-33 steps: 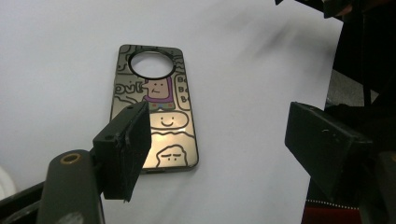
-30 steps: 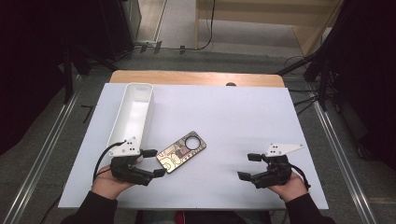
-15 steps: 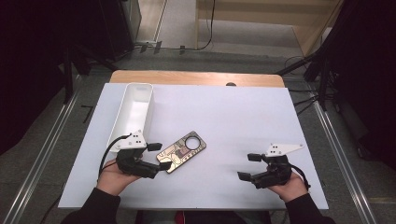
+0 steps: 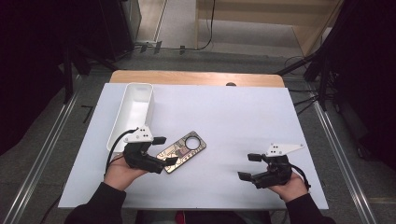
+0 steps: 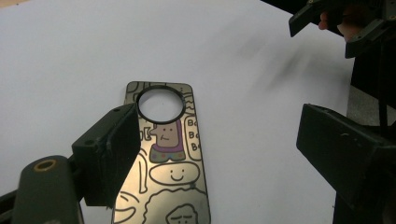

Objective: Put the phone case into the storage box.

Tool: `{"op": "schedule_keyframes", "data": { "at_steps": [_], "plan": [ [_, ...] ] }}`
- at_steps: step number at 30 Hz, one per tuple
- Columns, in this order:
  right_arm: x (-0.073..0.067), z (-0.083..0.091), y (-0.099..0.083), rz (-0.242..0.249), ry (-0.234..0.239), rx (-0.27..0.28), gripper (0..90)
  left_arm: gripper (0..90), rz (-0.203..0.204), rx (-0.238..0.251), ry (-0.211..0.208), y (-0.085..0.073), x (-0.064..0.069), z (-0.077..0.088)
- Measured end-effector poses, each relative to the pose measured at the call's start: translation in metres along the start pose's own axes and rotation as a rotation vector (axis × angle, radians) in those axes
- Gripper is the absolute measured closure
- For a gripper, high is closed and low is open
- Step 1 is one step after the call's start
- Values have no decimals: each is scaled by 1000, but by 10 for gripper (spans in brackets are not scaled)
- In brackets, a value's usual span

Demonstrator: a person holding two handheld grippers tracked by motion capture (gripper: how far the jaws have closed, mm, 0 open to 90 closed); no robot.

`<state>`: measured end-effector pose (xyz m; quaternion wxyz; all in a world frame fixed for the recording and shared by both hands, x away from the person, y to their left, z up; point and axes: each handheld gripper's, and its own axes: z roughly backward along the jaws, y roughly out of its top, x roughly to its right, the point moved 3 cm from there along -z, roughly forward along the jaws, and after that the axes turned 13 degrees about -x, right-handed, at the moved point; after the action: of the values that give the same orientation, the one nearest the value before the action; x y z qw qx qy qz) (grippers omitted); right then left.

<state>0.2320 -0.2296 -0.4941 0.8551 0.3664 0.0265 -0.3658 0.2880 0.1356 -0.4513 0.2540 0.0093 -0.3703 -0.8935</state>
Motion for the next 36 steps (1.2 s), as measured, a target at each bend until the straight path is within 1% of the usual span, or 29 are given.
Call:
{"op": "schedule_keyframes", "data": {
  "at_steps": [2,6,7,14,16,19,23,28,32,34,36],
  "plan": [
    [0,0,0,0,0,0,119,131,-5,-2,12,2,-1,-2],
    [0,0,0,1,0,0,119,130,1,2,15,6,-2,-5],
    [0,0,0,1,1,-1,119,131,-2,-3,18,6,-3,-6],
    [0,0,0,-1,5,0,120,131,23,-3,35,10,-9,-13],
    [0,0,0,-2,7,1,119,130,27,2,31,11,-10,-15],
    [0,0,0,-2,5,-1,119,130,23,-5,39,14,-11,-18],
    [0,0,0,-2,6,0,119,131,32,-2,47,16,-12,-24],
    [0,1,-1,-1,5,3,119,131,39,-9,59,17,-14,-28],
    [0,1,-1,-2,7,2,119,130,32,-16,71,19,-14,-32],
    [0,1,-1,-1,7,3,119,119,34,-16,69,19,-14,-35],
    [0,1,-1,-2,8,4,119,75,39,-15,48,20,-15,-37]
  ]
}}
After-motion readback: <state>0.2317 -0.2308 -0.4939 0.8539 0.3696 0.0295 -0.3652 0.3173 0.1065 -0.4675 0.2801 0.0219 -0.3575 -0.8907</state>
